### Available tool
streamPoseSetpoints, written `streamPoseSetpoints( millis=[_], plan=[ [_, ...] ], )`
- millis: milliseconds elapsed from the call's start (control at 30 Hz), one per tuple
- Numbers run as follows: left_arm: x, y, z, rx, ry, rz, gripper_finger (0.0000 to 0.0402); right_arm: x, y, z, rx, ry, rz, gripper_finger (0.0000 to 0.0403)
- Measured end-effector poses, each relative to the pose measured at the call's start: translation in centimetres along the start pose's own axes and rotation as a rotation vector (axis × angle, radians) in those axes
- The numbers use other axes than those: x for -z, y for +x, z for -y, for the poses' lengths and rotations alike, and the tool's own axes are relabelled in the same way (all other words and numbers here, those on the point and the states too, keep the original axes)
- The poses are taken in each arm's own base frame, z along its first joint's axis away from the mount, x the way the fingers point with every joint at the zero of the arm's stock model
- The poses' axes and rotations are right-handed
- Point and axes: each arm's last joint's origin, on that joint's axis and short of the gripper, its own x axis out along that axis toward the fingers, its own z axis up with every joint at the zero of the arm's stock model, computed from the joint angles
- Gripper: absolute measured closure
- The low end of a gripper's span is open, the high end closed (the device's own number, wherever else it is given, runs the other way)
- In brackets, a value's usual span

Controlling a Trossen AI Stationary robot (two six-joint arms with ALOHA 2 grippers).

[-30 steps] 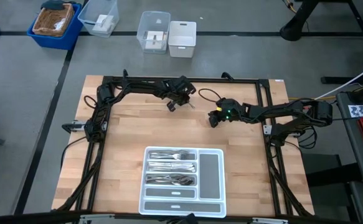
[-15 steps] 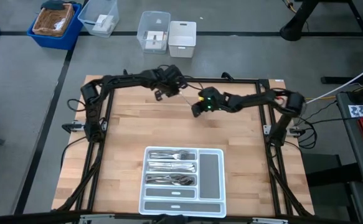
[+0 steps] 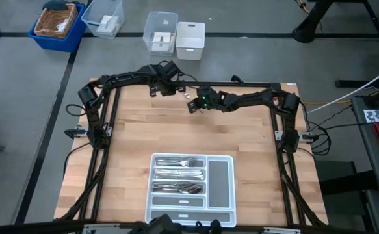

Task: Sort silverware
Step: Put the silver fork into the top section of the white silverware tray

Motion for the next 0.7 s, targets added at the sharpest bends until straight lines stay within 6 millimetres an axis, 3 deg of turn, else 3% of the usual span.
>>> streamPoseSetpoints(
  millis=[167, 433, 700],
  plan=[
    [-0.9, -0.1, -0.7, 0.001, 0.061, -0.011, 0.04, -1.1, 0.9, -0.8, 0.003, 0.005, 0.029, 0.032],
    [-2.0, -0.2, -2.0, 0.005, 0.17, -0.079, 0.04, -1.7, 1.5, -1.3, 0.074, 0.007, -0.065, 0.032],
    [-2.1, -0.2, -2.4, 0.001, 0.288, -0.099, 0.04, -2.5, 1.6, -1.1, -0.023, 0.031, -0.078, 0.032]
  ],
)
